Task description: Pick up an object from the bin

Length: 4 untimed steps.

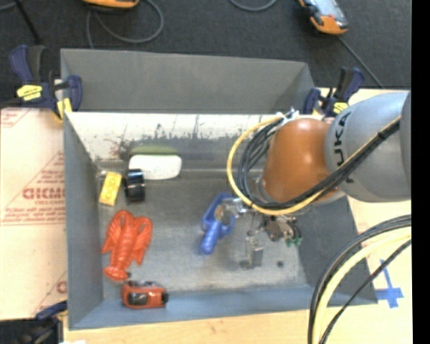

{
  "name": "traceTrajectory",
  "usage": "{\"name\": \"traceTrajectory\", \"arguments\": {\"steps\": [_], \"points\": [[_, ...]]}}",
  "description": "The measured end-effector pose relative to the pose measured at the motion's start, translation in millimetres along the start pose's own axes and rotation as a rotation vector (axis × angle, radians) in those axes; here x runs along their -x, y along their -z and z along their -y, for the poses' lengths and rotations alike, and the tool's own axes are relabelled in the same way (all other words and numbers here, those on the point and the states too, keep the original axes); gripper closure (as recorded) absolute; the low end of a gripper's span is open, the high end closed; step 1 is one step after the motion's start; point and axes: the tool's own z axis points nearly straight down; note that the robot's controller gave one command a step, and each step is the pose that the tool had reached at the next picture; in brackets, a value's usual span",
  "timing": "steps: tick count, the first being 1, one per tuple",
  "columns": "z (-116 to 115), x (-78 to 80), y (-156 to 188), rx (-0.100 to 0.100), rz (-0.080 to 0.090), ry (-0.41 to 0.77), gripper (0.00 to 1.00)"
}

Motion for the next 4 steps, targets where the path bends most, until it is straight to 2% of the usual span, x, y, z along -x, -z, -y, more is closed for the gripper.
{"name": "traceTrajectory", "arguments": {"steps": [1, 2, 3, 4], "points": [[-2, 6.0, 30, 0.002, -0.001, -0.041, 0.00], [-16, 46.3, 26, 0.001, 0.003, -0.342, 0.00], [-22, 58.4, -21, 0.001, 0.015, 0.016, 1.00], [-22, 58.4, -21, 0.000, 0.015, 0.017, 1.00]]}}
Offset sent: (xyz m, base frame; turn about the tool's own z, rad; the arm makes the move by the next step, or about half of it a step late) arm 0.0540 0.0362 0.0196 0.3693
